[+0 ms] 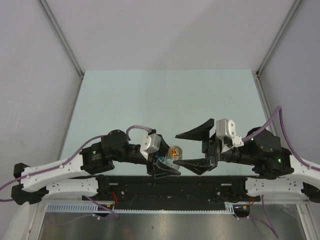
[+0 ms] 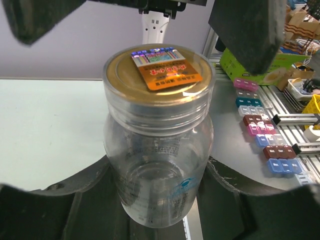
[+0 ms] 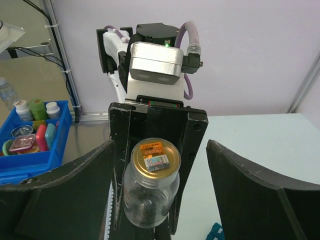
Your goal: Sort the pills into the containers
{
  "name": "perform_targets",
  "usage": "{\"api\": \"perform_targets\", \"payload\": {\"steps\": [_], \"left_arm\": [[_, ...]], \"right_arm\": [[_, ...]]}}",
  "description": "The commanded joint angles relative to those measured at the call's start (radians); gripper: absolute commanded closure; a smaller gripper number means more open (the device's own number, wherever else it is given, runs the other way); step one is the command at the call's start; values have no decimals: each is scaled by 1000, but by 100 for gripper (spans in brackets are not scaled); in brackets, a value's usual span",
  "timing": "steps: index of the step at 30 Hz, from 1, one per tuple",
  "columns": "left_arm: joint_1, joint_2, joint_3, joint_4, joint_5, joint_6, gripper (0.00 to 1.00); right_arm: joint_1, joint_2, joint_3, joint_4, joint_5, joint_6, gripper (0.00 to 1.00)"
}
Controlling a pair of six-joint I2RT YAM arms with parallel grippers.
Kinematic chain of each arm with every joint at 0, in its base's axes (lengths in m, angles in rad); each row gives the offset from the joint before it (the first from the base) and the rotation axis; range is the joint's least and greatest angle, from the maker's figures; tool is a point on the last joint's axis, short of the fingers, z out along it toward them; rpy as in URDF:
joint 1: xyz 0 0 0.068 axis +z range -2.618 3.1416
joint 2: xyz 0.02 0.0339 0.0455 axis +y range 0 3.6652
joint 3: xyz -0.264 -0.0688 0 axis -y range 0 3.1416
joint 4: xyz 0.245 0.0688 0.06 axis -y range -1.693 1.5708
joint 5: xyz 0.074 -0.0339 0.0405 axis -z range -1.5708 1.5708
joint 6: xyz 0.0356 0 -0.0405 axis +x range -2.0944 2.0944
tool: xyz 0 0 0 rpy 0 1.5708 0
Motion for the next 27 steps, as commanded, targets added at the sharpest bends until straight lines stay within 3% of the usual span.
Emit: {"api": "perform_targets", "payload": {"steps": [1, 15, 18, 19, 20, 22, 27], "left_arm": [[2, 2, 50, 35, 29, 18, 100], [2, -4, 51, 35, -1, 24, 100], [2, -4, 53, 36, -16, 27, 99], [2, -4, 53, 35, -36, 27, 100], [1, -2, 51, 35, -53, 27, 100], [2, -1, 45, 36, -129, 27, 100], [2, 9, 36, 35, -254, 29, 100]], "right_arm": [[-15, 26, 26, 61, -34, 54, 23], [-86, 31, 23, 63, -98, 158, 46], [-100, 34, 23, 58, -142, 169, 68], [-104, 37, 23, 56, -152, 177, 84], [-114, 40, 23, 55, -156, 180, 90], [-123, 46, 23, 41, -123, 195, 97], [-152, 86, 23, 17, 52, 189, 100]]}}
